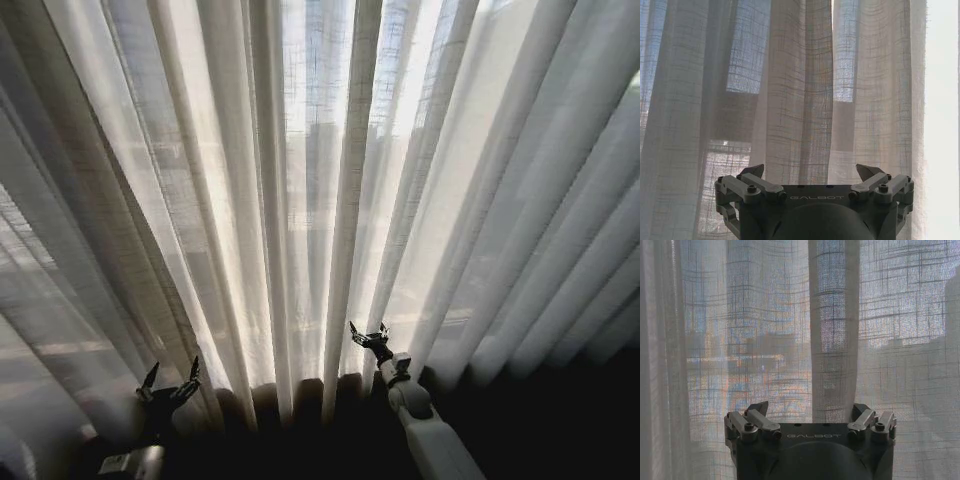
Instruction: Open the curtains by pulling them apart, changing their state from closed to fully open.
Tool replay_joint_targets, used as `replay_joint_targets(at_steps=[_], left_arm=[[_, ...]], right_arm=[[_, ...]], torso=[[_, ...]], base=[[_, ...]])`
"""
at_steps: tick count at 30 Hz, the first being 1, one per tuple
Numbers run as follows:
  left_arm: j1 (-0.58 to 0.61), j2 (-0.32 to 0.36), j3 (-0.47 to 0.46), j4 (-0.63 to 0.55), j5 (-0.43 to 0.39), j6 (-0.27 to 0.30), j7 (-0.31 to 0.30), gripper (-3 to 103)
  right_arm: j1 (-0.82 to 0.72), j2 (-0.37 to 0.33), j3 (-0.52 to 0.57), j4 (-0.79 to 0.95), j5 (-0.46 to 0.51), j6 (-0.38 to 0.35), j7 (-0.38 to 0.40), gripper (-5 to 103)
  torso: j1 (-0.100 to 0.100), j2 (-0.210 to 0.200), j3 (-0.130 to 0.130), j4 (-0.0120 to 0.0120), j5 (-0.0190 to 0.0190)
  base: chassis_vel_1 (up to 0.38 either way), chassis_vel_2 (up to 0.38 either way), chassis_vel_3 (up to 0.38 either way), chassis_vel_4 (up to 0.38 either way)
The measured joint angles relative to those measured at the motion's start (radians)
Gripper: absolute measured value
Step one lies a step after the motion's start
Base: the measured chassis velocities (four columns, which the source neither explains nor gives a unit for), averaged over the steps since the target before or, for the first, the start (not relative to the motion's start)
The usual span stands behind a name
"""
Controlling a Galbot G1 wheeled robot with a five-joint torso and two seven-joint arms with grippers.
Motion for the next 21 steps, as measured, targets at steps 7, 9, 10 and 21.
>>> replay_joint_targets(at_steps=[7,9,10,21], left_arm=[[0.0,0.0,0.0,0.0,0.0,0.0,0.0,100],[0.0,0.0,0.0,0.0,0.0,0.0,0.0,100],[0.0,0.0,0.0,0.0,0.0,0.0,0.0,100],[0.0,0.0,0.0,0.0,0.0,0.0,0.0,100]], right_arm=[[0.0,-0.002,0.002,-0.001,0.0,0.002,0.006,63],[-0.002,-0.003,0.004,-0.003,0.0,0.002,0.008,57],[-0.002,-0.003,0.004,-0.003,0.0,0.002,0.008,57],[-0.016,-0.003,0.025,0.001,0.045,0.021,-0.065,14]], torso=[[0.001,0.0,0.0,0.0001,-0.0003],[0.001,0.0,0.0,0.0001,-0.0003],[0.001,0.0,0.0,0.0001,-0.0003],[0.001,0.0,0.0,0.0001,-0.0002]], base=[[0.0,0.0,0.0,0.0],[0.0,0.0,0.0,0.0],[0.0,0.0,0.0,0.0],[0.0,0.0,0.0,0.0]])
